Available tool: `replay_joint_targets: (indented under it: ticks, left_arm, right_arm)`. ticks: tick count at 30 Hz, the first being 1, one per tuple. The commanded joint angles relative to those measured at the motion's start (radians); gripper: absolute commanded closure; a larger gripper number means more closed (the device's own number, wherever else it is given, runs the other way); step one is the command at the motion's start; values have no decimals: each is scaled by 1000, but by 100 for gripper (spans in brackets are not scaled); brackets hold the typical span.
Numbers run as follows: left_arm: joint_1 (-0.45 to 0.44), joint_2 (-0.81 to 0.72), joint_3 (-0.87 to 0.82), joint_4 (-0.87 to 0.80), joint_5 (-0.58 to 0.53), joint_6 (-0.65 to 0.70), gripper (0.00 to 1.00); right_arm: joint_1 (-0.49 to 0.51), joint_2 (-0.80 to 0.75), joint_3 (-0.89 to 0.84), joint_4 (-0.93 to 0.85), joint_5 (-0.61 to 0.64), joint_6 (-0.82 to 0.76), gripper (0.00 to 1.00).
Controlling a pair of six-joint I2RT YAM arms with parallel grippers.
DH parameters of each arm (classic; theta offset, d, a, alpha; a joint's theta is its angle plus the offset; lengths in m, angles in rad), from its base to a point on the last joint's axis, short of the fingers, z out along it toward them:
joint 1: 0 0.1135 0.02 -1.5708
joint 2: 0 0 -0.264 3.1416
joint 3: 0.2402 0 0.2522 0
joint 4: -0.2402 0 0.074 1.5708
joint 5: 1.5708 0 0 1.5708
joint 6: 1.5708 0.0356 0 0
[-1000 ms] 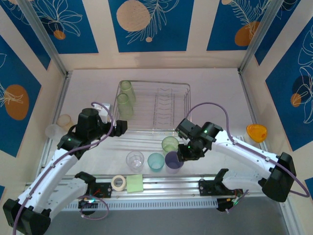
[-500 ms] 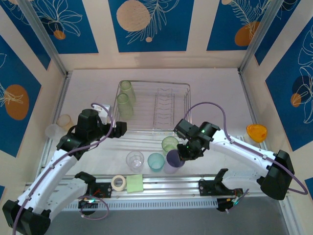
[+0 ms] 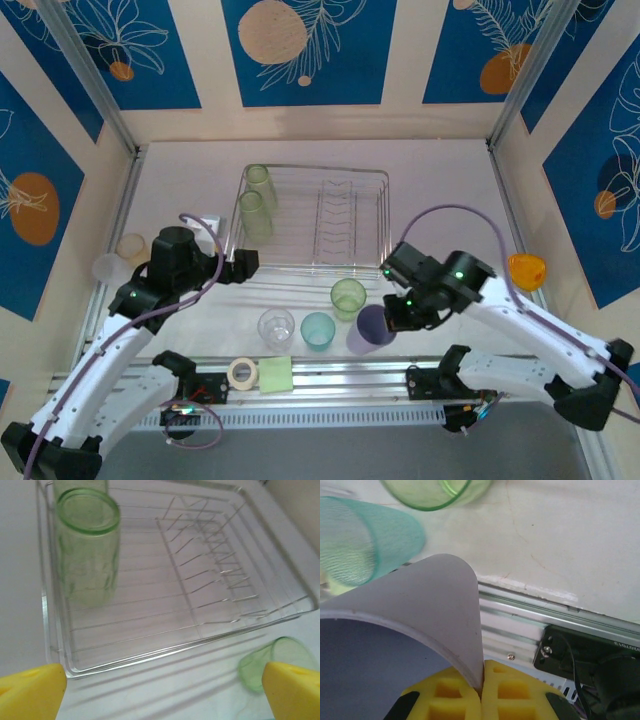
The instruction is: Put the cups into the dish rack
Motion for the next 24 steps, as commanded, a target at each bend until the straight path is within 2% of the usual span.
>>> replay_joint_targets:
  ticks: [1, 3, 6, 10, 12, 15, 19, 24]
  left_arm:
    - [6, -12, -86, 230, 212, -156, 0]
    - [5, 7, -175, 486, 332, -301, 0]
    - [-16, 56, -260, 837, 429, -466, 0]
    - [-88, 119, -258, 938, 454, -453, 0]
    - [-122, 151, -257, 992, 482, -455, 0]
    - [-168, 187, -252, 1056, 501, -459, 0]
    - [-203, 212, -249, 1119, 517, -453, 0]
    - [-213, 235, -236, 1178, 543, -465, 0]
  right_arm:
    - [-40, -96, 112, -87, -37, -43, 100]
    - [-103, -138, 157, -19, -95, -105, 100]
    - [-271, -149, 177, 120, -311, -175, 100]
    - [-499, -106, 128, 365, -674, -163, 100]
    - [-561, -83, 100, 495, -775, -123, 100]
    - [-607, -10, 103, 588, -853, -100, 100]
    - [-608, 76, 120, 636, -896, -106, 100]
    - [-604, 104, 95, 697, -945, -102, 100]
